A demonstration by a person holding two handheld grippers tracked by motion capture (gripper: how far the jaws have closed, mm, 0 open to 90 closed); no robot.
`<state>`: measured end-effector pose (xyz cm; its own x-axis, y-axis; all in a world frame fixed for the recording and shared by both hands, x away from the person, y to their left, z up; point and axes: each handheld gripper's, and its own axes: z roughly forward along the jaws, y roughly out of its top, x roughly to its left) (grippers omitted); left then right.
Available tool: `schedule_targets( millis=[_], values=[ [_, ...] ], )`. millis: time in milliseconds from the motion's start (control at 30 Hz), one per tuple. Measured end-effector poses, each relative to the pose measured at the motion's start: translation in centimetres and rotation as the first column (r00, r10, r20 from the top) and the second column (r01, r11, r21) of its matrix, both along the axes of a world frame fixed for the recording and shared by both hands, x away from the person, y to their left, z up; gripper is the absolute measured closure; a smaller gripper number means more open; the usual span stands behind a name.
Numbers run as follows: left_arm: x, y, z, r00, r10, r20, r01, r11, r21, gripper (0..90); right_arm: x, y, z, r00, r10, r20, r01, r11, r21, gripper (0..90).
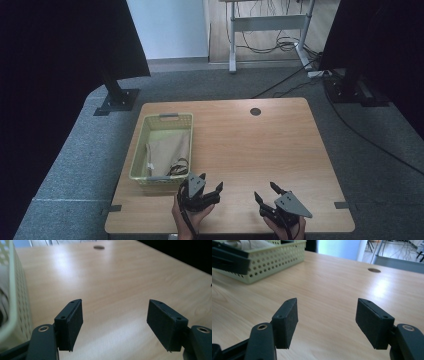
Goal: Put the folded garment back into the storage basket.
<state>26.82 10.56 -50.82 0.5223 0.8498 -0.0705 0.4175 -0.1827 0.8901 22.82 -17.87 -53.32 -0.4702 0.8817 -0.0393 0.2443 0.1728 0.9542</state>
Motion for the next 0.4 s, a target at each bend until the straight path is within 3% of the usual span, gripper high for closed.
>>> schedule_targets(
  millis=[67, 100, 400],
  values=[
    [0.0, 0.0, 0.0, 1.0, 0.0, 0.0, 0.0, 1.0, 0.0, 28.7, -0.1, -0.2, -0.2, 1.0, -0.005, -0.006, 0.005, 1.0, -0.004, 34.4],
    [-0.5, 0.6, -1.0, 0.9996, -0.004, -0.027, 0.004, 1.0, 0.001, 28.5, -0.3, -0.7, -0.8, 0.9996, -0.019, -0.023, 0.019, 0.9998, -0.005, 34.4],
    [-0.6, 0.5, -1.0, 0.9997, -0.007, -0.022, 0.007, 1.0, 0.005, 27.8, -0.3, -0.5, -0.6, 0.9998, -0.011, -0.014, 0.011, 0.9999, -0.004, 34.2]
  ],
)
